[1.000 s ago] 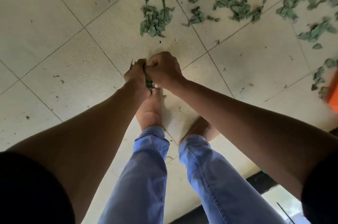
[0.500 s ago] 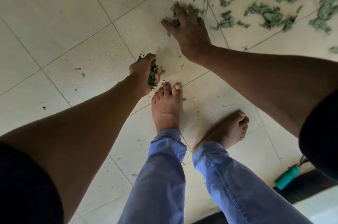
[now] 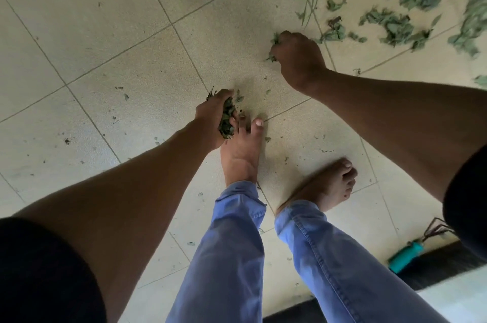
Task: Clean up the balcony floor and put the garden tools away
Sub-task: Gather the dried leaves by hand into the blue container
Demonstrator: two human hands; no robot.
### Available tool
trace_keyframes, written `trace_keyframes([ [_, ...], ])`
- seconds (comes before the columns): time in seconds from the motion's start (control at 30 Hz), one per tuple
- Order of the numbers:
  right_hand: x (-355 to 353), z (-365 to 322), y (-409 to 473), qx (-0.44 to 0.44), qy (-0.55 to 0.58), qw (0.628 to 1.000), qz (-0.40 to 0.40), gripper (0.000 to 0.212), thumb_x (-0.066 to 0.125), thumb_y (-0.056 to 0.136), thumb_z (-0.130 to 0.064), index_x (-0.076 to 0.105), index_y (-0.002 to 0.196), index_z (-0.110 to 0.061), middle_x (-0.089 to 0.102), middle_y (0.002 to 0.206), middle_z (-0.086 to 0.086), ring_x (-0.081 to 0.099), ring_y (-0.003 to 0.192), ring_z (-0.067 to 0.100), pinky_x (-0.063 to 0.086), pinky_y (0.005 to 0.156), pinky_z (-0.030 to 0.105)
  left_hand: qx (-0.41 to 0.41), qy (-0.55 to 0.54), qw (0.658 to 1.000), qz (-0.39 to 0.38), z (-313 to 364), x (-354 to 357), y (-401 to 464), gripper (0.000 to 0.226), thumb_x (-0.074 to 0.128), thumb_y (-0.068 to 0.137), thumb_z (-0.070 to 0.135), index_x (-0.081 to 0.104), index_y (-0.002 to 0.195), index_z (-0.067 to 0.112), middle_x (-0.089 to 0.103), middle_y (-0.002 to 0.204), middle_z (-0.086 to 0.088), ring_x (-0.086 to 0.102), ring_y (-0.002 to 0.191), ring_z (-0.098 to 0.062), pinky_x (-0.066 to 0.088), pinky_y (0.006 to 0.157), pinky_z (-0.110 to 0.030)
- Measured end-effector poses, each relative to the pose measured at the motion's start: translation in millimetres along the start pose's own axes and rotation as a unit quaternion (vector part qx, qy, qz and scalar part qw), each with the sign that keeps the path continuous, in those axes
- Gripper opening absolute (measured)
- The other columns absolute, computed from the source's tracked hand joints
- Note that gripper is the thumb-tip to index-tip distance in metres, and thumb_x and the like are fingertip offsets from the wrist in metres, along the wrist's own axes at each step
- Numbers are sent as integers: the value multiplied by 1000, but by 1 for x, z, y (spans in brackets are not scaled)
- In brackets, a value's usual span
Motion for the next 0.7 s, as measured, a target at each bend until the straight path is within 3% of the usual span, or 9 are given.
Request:
trace_keyframes([
  [0.07, -4, 1, -7, 54, 96, 994, 17, 33, 55, 85, 12, 74, 110, 0, 67, 110, 20, 65, 101, 38, 53, 80, 38, -6, -76, 997, -11, 30, 10, -48, 27, 82, 80, 26, 62, 93, 15, 62, 73, -6, 56, 56, -16, 41, 40, -19],
  [0.27, -64, -28, -54, 171, 464, 869, -13, 19, 85, 79, -7, 79, 96, -3, 77, 89, 4, 70, 72, 5, 61, 75, 26, -39, -73, 997, -3, 28, 26, -90, 25, 76, 86, 30, 58, 96, 15, 56, 71, -4, 53, 51, -14, 41, 40, -19],
  [0.33, -90, -41, -75, 170, 575, 799, -55, 17, 83, 80, -3, 77, 95, -2, 77, 85, 3, 73, 73, 8, 61, 71, 28, -26, -80, 996, -13, 28, 29, -110, 27, 75, 85, 31, 61, 101, 15, 59, 75, -5, 56, 54, -15, 45, 42, -20],
  [0.4, -114, -58, -97, 171, 687, 696, -119, 15, 77, 83, 2, 76, 97, -2, 78, 87, 9, 76, 80, 18, 61, 75, 32, -10, -105, 994, -21, 27, 32, -128, 28, 68, 90, 35, 65, 108, 14, 65, 88, -8, 65, 65, -19, 55, 54, -26],
  [0.47, -130, -77, -118, 199, 774, 576, -172, 15, 72, 85, 9, 73, 96, -2, 77, 90, 12, 75, 85, 25, 62, 83, 37, -6, -135, 989, -58, 27, 37, -147, 28, 53, 100, 37, 65, 95, 12, 65, 83, -9, 66, 69, -22, 57, 62, -27],
  [0.5, -139, -88, -126, 212, 792, 545, -178, 16, 71, 85, 10, 73, 96, -1, 77, 91, 15, 75, 87, 26, 61, 85, 38, -22, -153, 986, -64, 29, 40, -160, 33, 49, 102, 37, 62, 83, 14, 61, 71, -7, 62, 61, -20, 53, 56, -24],
  [0.57, -152, -103, -136, 248, 775, 566, -133, 12, 75, 84, 6, 74, 95, 0, 76, 90, 18, 75, 86, 31, 61, 82, 38, -54, -207, 973, -85, 32, 44, -179, 38, 50, 99, 39, 55, 68, 18, 50, 56, -2, 49, 53, -16, 43, 47, -22],
  [0.67, -175, -116, -134, 261, 642, 721, -6, 9, 79, 81, -8, 78, 90, -10, 76, 78, 4, 73, 73, 18, 58, 68, 29, -35, -233, 969, -78, 46, 48, -211, 31, 57, 89, 37, 52, 66, 18, 45, 61, -4, 44, 63, -18, 41, 54, -26],
  [0.7, -184, -122, -131, 250, 611, 751, 22, 9, 77, 81, -10, 78, 90, -13, 76, 78, -1, 72, 73, 14, 58, 68, 29, -16, -245, 967, -72, 53, 50, -221, 32, 55, 91, 37, 51, 65, 18, 45, 63, -6, 47, 65, -20, 42, 56, -27],
])
Point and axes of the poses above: each hand's wrist, its own y-axis towards the middle knuckle, its own x-axis out of the palm, z = x × y, the point moved 2 cm from there along y, towards the middle knuckle
